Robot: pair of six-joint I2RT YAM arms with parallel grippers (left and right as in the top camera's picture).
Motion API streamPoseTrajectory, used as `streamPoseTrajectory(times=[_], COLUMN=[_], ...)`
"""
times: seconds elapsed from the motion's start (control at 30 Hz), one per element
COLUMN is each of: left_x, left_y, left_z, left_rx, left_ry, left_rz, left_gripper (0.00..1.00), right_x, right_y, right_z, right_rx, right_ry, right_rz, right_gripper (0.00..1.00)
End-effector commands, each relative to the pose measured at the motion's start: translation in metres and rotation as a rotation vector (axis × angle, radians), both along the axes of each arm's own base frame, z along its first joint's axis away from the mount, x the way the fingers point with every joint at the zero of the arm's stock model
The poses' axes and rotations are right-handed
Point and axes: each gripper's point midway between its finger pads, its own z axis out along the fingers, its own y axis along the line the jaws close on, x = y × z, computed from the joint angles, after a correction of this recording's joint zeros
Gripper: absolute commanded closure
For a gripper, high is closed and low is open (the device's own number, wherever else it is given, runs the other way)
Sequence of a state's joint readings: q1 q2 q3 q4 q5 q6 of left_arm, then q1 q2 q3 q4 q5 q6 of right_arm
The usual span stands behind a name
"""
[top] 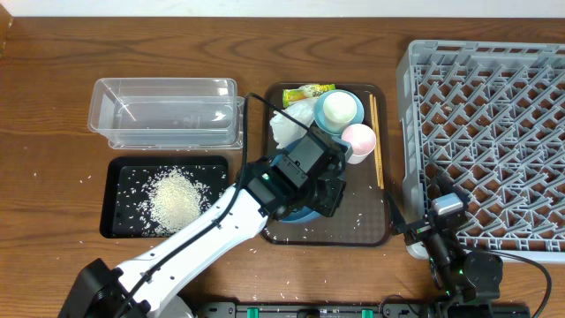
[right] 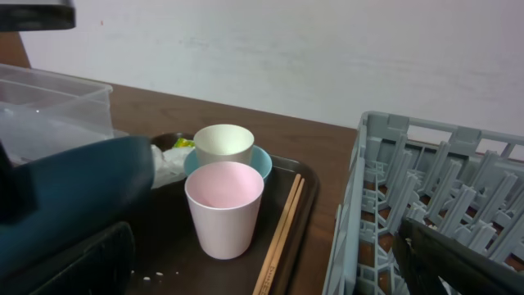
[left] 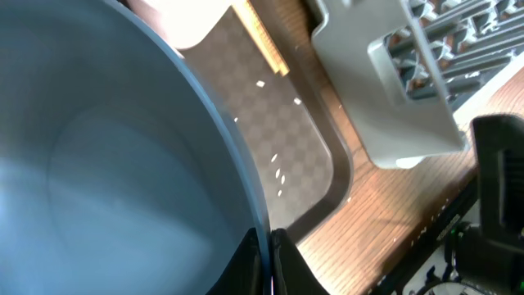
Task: Sort waste into correct bins and load items into the dishwasher rack
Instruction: 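Carry the blue plate back and lower it onto the brown tray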
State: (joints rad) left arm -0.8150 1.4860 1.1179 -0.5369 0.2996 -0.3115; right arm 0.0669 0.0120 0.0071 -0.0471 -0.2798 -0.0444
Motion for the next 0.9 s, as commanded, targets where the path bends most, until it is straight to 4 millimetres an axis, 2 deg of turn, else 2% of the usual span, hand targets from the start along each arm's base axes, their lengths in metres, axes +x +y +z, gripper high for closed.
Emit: streamPoseTrajectory(times=[0.0,0.2,0.33,0.4,0.43,0.47,0.77,0.87], left_x=[0.006,0.007,0.006,0.004,0.002,0.001,0.001,0.016], left_y=[-0.003,-0.004,-0.003,-0.004,-0.006,-0.007,-0.008,0.000], left_z=[-0.004,-0.033,-0.043,-0.043,-0.043,-0.042,-0.036,-0.027], left_rx=[0.019,0.076,0.095,0.090,0.082,0.074,0.060,0.086], left_ry=[-0.013,0.040,0.063,0.076,0.085,0.092,0.082,0.000], left_rz=[0.007,0.006,0.009,0.007,0.001,-0.004,-0.011,0.033], left_gripper=[0.94,0.94,0.93,0.84,0.73,0.70,0.69,0.69], right_x=[-0.002,-0.002,-0.002,-0.002,-0.002,-0.002,-0.002,-0.002], right_y=[0.006,0.006,0.006,0.006,0.006,0.006,0.006,0.006], right_z=[-0.001,-0.001,-0.001,-0.001,-0.001,-0.001,-0.001,-0.001], right_rx=[0.002,0.002,0.002,0.002,0.002,0.002,0.002,0.002], right_ry=[0.001,0.001,0.001,0.001,0.001,0.001,0.001,0.001], right_rz=[0.023,0.023,0.023,0.023,0.023,0.023,0.023,0.023], right_gripper=[0.01,0.01,0.01,0.01,0.01,0.01,0.01,0.01])
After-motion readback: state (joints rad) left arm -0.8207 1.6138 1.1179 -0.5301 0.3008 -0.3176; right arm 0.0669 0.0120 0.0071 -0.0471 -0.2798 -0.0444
